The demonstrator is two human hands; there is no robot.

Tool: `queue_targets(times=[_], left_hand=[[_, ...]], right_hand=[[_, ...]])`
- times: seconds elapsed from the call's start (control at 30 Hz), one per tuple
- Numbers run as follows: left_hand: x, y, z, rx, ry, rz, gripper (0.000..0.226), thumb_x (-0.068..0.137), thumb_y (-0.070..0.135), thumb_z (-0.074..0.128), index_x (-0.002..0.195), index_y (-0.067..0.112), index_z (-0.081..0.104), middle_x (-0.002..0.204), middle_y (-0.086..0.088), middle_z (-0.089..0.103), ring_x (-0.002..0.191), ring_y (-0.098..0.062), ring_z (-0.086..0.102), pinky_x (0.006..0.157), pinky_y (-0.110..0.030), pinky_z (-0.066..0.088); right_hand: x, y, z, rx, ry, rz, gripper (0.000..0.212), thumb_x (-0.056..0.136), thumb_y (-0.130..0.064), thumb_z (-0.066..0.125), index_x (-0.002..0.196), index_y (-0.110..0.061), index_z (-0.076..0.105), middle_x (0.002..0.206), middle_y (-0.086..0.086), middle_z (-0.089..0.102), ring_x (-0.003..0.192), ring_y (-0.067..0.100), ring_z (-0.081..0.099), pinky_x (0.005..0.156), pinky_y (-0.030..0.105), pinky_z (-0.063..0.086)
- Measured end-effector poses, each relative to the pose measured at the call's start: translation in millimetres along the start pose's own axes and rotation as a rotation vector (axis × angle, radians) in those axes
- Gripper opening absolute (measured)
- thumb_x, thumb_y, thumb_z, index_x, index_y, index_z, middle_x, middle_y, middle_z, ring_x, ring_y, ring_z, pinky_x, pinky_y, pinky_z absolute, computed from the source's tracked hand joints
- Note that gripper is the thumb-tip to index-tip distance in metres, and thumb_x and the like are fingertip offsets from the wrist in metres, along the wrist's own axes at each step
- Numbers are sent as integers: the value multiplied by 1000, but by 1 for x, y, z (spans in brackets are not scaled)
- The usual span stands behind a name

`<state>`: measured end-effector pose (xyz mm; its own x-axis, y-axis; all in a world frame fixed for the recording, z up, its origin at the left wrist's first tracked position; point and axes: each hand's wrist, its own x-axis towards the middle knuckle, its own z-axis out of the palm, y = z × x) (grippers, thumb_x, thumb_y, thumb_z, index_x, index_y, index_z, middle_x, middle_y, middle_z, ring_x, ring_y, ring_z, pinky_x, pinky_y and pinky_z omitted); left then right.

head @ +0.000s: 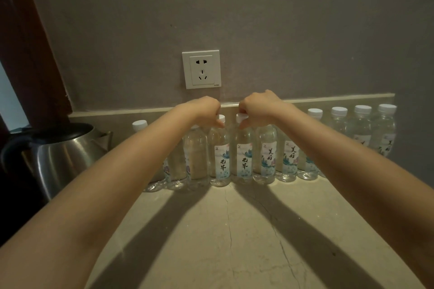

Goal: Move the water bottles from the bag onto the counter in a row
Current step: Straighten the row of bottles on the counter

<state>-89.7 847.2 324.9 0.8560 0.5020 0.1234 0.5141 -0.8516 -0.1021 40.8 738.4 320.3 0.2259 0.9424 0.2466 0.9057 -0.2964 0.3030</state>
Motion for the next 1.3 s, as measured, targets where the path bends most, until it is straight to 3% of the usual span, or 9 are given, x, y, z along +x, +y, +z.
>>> queue_targets(times=[0.3,0.43,0.53,0.7,0.77,0.87,1.13,1.3], left_hand=[[-12,0,1,-24,55,-8,38,84,44,61,64,15,47,71,-3,52,67,-22,48,59,-30,39],[-27,-23,-9,-233,282,-36,39,83,50,62,93,13,66,93,-1,66,84,-20,61,78,-39,54],[-41,-55,-21,-303,388,-128,27,84,44,63,88,17,66,89,1,64,82,-17,60,77,-39,54],[-65,-108,-19,-298,352,-288,21,87,41,62,85,20,63,86,1,63,74,-10,57,61,-26,44],[-71,-116,-11,-275,291,-291,26,86,42,62,91,17,66,89,-1,64,79,-15,59,66,-29,49],[-73,-118,0,-259,219,-228,32,87,42,61,97,14,70,94,-3,66,86,-19,60,78,-35,53],[-58,-111,13,-144,191,-34,31,85,41,58,85,11,66,78,-3,63,76,-23,59,61,-31,47],[-49,-111,14,-97,182,-3,32,85,46,59,83,15,61,76,-2,56,74,-23,54,62,-30,39]], right_hand=[[-5,-4,3,-1,31,43,41,81,-52,60,108,-20,63,102,0,68,97,24,60,80,37,34],[-7,-6,-4,47,139,36,53,84,-63,51,114,-21,59,105,-1,67,103,24,59,85,39,36],[0,-22,-15,128,234,-28,48,87,-59,50,116,-22,58,107,0,67,105,24,58,79,37,35],[19,-77,-27,119,280,-152,45,89,-54,51,118,-21,57,110,3,64,105,26,57,80,35,37],[26,-95,-27,78,245,-131,44,89,-55,49,115,-22,59,110,4,65,106,27,57,82,36,36],[33,-111,-22,18,168,-75,38,89,-54,48,106,-23,63,105,4,66,104,27,58,84,37,33],[35,-115,-25,93,52,113,41,84,-59,52,93,-22,68,83,-2,64,83,21,56,70,32,33],[37,-121,-28,106,8,176,40,84,-54,53,97,-20,69,89,1,69,84,23,59,71,32,36]])
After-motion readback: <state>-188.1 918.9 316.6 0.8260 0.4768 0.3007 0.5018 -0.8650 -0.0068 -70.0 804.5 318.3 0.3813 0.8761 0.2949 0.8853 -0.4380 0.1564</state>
